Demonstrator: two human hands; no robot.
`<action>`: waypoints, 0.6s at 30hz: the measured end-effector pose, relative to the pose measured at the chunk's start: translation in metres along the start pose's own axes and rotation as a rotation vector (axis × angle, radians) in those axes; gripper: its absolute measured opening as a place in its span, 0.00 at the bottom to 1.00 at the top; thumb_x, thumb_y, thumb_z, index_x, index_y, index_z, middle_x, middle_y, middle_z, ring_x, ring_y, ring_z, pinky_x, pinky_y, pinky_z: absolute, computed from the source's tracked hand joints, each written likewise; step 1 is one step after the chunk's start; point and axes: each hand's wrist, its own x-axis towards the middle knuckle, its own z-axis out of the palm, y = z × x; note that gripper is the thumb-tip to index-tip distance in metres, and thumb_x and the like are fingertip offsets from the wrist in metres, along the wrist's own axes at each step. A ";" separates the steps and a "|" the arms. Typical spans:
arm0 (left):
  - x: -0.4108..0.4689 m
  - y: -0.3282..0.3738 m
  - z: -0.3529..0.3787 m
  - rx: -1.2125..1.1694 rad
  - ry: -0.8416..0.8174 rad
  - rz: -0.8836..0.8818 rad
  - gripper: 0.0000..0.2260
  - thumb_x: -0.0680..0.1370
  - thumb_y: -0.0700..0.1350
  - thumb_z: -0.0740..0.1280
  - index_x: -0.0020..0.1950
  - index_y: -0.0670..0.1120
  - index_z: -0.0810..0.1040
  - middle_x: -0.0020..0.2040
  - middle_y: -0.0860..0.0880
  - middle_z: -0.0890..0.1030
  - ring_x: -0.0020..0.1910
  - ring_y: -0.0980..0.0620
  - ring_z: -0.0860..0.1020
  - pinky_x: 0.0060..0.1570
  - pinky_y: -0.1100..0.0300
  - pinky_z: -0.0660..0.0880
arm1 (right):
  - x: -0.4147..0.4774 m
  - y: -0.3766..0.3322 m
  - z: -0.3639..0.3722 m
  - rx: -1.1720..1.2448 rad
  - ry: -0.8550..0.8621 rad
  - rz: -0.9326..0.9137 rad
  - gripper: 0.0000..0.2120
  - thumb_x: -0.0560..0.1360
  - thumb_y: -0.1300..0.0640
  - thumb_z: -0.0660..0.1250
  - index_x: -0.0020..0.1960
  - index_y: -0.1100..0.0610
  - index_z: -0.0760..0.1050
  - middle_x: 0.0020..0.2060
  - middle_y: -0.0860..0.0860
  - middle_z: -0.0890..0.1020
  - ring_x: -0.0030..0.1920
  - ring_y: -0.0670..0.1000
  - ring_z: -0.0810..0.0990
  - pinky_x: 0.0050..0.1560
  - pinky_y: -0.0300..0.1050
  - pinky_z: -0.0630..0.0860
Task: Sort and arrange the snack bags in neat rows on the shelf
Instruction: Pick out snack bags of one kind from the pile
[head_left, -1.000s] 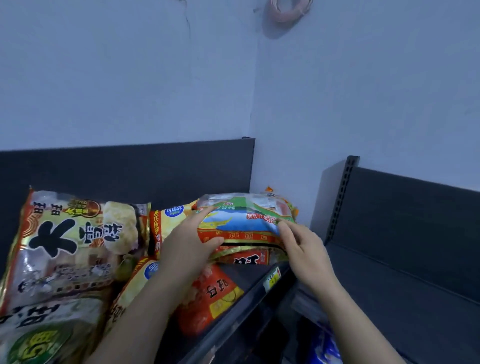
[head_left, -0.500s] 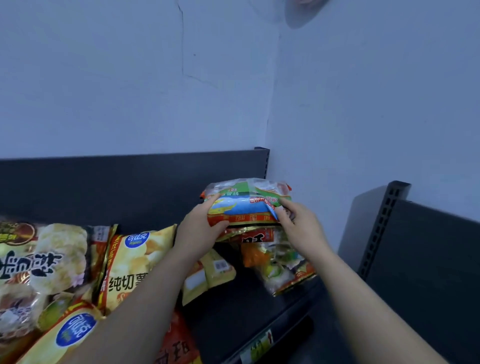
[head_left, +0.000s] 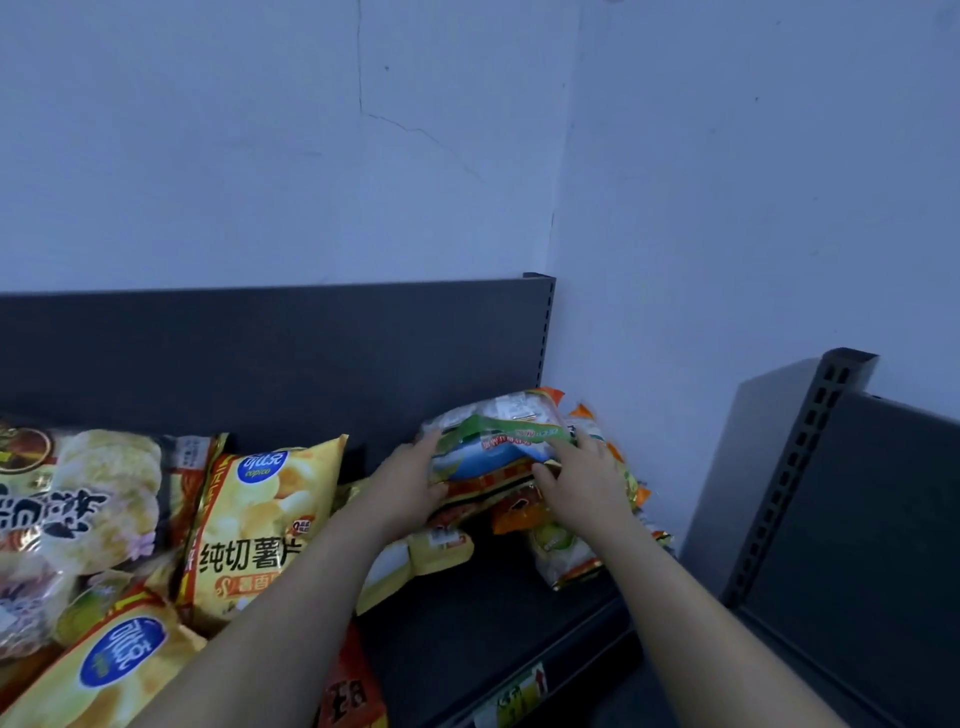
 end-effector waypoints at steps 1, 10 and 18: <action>-0.009 -0.002 -0.007 -0.002 0.077 0.026 0.32 0.80 0.50 0.65 0.80 0.50 0.52 0.73 0.44 0.65 0.70 0.45 0.68 0.66 0.56 0.66 | -0.006 -0.003 -0.003 0.033 0.054 -0.013 0.21 0.78 0.46 0.61 0.69 0.52 0.71 0.72 0.56 0.66 0.71 0.58 0.63 0.71 0.54 0.62; -0.092 -0.061 -0.019 0.262 0.284 -0.318 0.51 0.68 0.67 0.71 0.79 0.48 0.46 0.78 0.40 0.50 0.77 0.39 0.49 0.75 0.48 0.53 | -0.074 -0.036 0.029 0.478 -0.016 0.009 0.12 0.76 0.47 0.67 0.56 0.52 0.78 0.50 0.47 0.80 0.51 0.48 0.78 0.50 0.45 0.77; -0.098 -0.075 -0.013 0.227 0.173 -0.515 0.59 0.63 0.67 0.74 0.76 0.61 0.31 0.78 0.44 0.35 0.77 0.34 0.40 0.69 0.32 0.56 | -0.078 -0.051 0.087 0.567 -0.314 0.193 0.30 0.79 0.48 0.64 0.75 0.59 0.61 0.71 0.55 0.69 0.69 0.55 0.69 0.62 0.47 0.70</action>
